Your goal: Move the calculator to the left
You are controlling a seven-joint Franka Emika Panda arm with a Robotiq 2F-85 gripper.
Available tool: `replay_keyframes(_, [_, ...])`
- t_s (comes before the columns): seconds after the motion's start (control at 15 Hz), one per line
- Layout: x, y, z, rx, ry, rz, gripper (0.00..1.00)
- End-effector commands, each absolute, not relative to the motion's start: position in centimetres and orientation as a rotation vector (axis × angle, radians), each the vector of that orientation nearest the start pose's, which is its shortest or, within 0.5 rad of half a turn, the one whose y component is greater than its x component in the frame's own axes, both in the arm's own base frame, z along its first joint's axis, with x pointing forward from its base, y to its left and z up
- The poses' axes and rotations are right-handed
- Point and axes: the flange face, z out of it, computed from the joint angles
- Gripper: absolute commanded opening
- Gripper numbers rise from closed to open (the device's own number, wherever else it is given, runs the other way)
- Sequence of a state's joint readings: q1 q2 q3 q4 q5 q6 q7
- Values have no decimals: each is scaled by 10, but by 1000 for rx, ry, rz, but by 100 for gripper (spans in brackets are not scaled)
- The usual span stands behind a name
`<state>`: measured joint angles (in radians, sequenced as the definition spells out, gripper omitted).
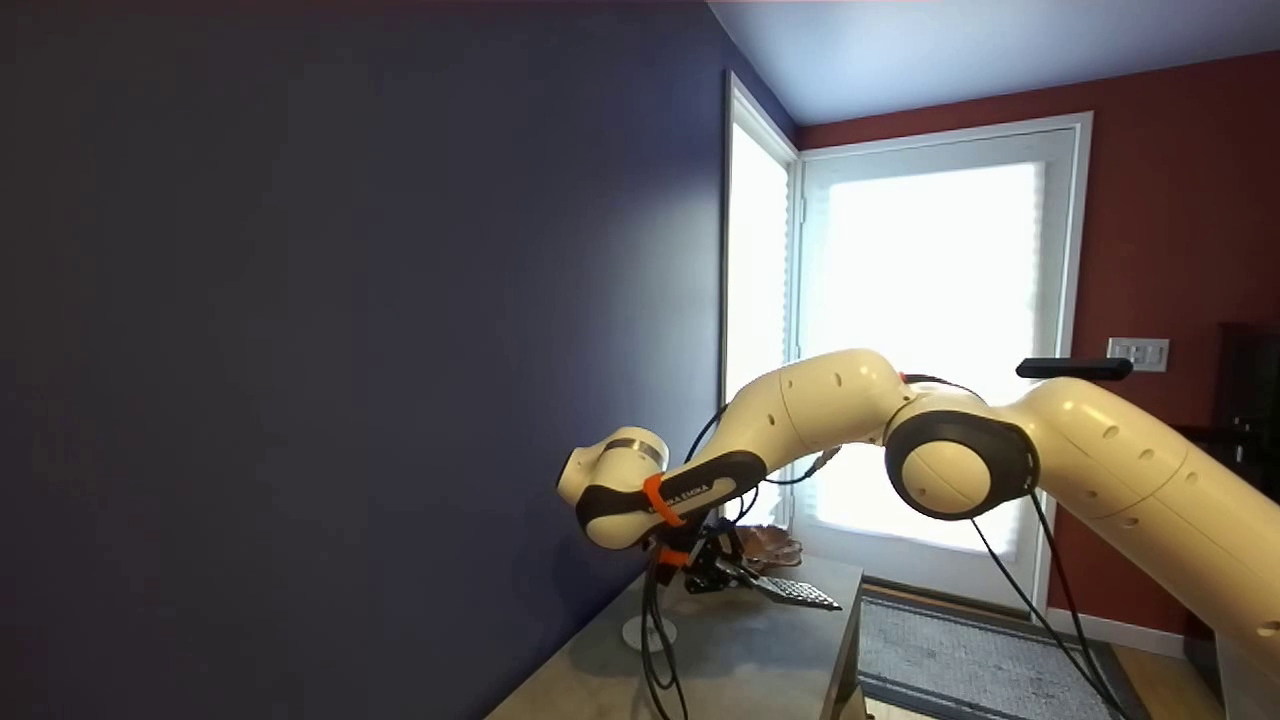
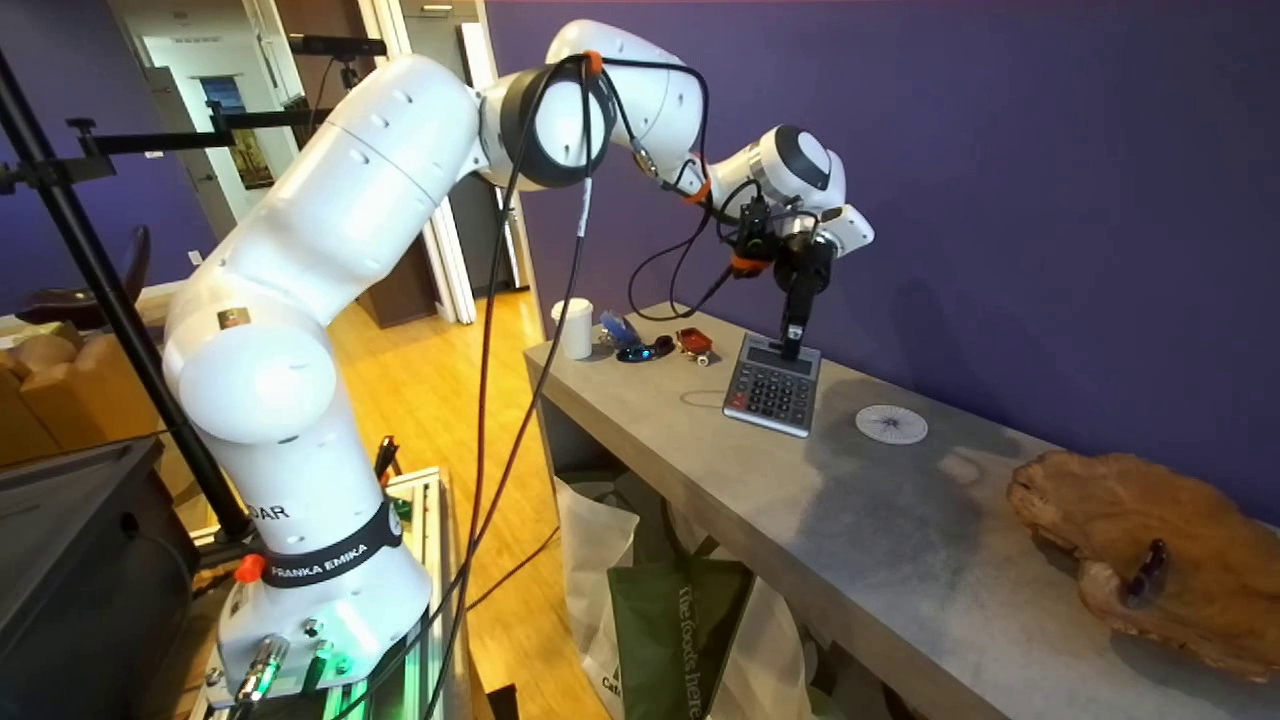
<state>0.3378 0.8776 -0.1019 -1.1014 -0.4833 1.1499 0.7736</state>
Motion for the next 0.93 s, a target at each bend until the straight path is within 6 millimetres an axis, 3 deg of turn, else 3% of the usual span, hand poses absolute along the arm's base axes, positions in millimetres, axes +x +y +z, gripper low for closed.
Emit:
replay_keyframes(0.0, [658, 149, 279, 2105, -599, -567, 4])
replay_keyframes(0.27, [652, 195, 273, 2126, -664, -581, 4])
replay_keyframes(0.53, [642, 229, 267, 2037, -792, -537, 4])
replay_keyframes(0.73, [635, 243, 260, 1973, -841, -508, 4])
replay_keyframes(0.8, [635, 235, 260, 1994, -802, -519, 4])
replay_keyframes(0.87, [635, 238, 257, 1990, -800, -516, 14])
